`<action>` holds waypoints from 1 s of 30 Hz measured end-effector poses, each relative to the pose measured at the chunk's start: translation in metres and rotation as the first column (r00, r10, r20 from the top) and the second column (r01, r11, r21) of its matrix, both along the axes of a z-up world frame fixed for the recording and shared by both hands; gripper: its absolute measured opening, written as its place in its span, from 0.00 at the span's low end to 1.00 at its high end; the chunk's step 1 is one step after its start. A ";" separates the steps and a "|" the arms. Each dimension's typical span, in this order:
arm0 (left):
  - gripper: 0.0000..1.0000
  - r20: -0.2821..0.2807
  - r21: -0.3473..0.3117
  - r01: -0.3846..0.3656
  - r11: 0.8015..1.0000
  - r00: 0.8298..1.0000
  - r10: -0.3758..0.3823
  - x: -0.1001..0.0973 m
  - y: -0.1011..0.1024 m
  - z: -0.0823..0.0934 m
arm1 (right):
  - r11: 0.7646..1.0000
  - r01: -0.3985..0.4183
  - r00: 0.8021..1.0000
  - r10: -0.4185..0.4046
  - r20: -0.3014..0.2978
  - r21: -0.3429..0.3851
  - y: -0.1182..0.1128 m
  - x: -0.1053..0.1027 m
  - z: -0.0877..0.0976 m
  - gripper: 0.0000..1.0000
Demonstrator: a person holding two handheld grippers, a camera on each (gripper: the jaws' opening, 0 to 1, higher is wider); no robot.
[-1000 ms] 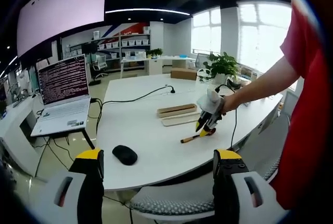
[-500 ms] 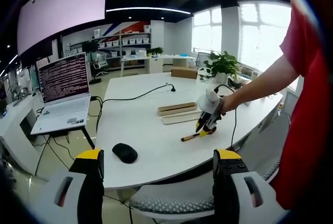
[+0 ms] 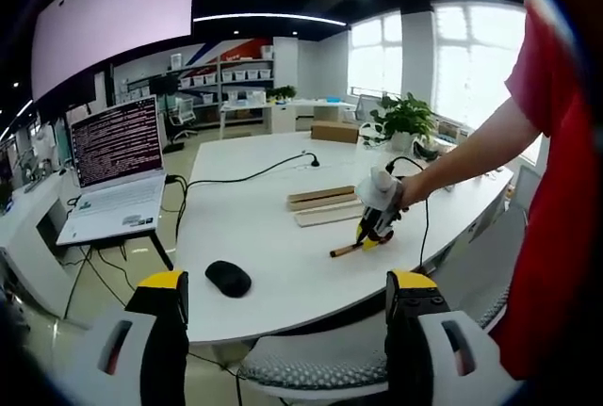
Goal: Arrange the utensils inside the cutlery case until each visible utensil rests in its matching compartment.
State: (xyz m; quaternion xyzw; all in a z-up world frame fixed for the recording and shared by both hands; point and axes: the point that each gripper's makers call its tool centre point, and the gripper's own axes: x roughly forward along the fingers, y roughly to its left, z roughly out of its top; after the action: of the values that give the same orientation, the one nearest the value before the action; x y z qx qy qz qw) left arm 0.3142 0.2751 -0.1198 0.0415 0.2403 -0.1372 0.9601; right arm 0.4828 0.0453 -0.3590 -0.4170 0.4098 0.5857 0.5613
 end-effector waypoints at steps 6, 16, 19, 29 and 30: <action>0.89 -0.004 0.002 0.000 1.000 1.000 0.000 0.000 0.000 0.000 | 1.000 -0.001 1.000 0.002 0.014 -0.011 -0.001 0.002 -0.001 0.06; 0.89 0.001 0.004 0.008 1.000 1.000 -0.008 0.003 -0.004 0.003 | 1.000 -0.009 1.000 0.009 0.013 -0.014 -0.001 -0.005 0.005 0.03; 0.89 0.000 0.004 0.009 1.000 1.000 -0.009 0.002 -0.005 0.003 | 1.000 -0.016 1.000 0.016 0.017 -0.013 -0.002 -0.004 0.004 0.02; 0.89 -0.001 0.005 0.002 1.000 1.000 -0.002 0.000 -0.003 0.002 | 1.000 0.014 1.000 -0.014 0.002 -0.012 -0.003 -0.003 0.011 0.02; 0.89 0.000 0.003 0.003 1.000 1.000 -0.003 0.000 -0.003 0.002 | 1.000 0.015 1.000 -0.015 0.005 -0.008 -0.002 -0.002 0.013 0.02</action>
State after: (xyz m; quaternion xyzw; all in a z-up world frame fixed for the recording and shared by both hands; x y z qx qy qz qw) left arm 0.3142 0.2717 -0.1175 0.0431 0.2403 -0.1383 0.9598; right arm 0.4804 0.0429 -0.3458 -0.4178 0.4139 0.5788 0.5649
